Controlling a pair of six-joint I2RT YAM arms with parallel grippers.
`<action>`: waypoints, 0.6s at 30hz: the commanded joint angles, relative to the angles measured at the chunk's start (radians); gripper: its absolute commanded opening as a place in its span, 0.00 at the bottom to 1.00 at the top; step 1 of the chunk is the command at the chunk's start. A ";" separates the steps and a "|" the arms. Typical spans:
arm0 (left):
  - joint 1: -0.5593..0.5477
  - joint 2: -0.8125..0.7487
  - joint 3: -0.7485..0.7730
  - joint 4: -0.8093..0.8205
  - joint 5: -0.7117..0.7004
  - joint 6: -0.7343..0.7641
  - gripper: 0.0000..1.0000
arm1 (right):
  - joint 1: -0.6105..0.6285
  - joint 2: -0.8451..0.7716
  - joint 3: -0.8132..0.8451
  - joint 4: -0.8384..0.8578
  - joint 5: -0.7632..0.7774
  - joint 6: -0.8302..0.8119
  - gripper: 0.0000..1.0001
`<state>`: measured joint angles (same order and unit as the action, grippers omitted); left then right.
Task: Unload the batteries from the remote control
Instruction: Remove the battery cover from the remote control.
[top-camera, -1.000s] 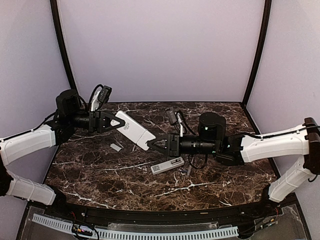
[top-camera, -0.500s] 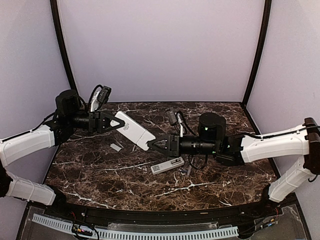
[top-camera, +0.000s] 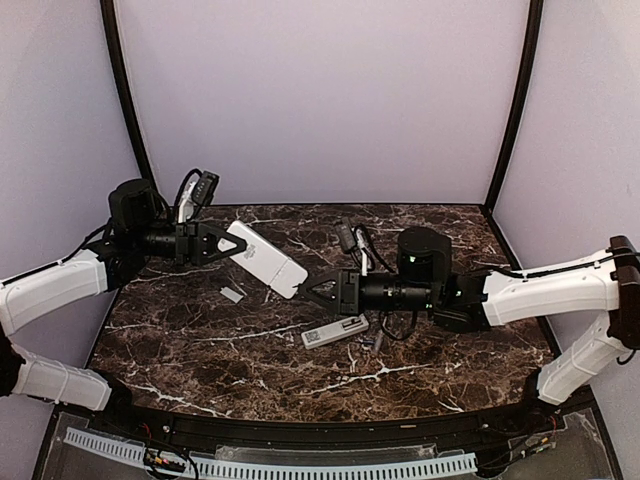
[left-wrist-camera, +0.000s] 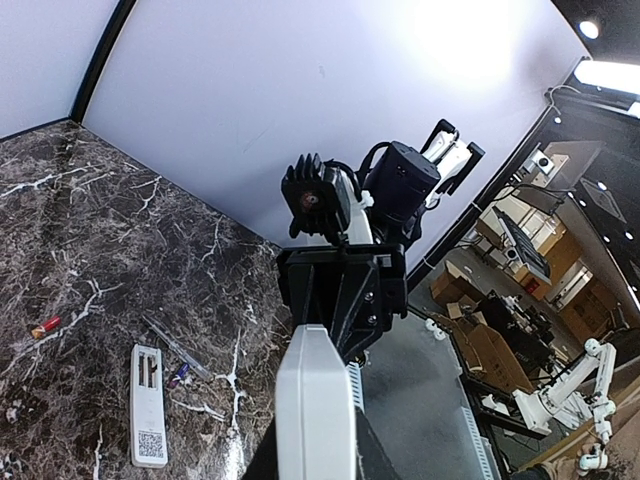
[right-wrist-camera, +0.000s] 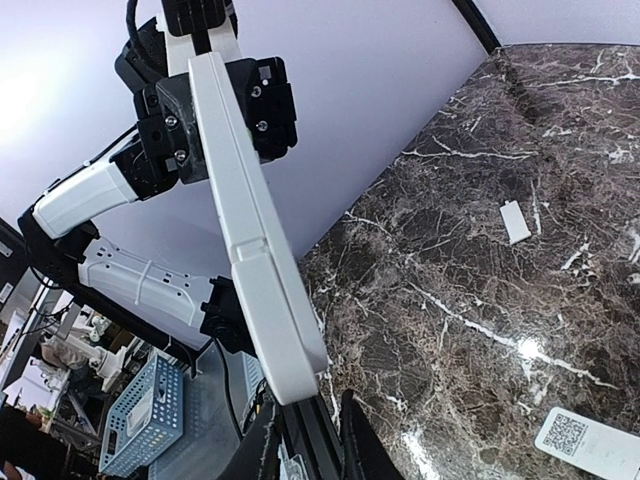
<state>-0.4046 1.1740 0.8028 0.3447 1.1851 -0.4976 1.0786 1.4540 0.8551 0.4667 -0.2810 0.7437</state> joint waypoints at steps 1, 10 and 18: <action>0.004 -0.043 0.035 0.011 0.037 0.011 0.00 | -0.012 -0.014 -0.021 -0.030 0.036 0.009 0.19; 0.004 -0.035 0.033 0.029 0.048 -0.004 0.00 | -0.016 0.008 -0.001 -0.001 0.013 -0.004 0.21; 0.004 -0.034 0.032 0.040 0.053 -0.012 0.00 | -0.022 0.029 0.024 0.036 -0.015 -0.007 0.24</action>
<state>-0.4011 1.1679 0.8028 0.3454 1.1858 -0.4957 1.0706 1.4593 0.8528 0.4725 -0.2939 0.7418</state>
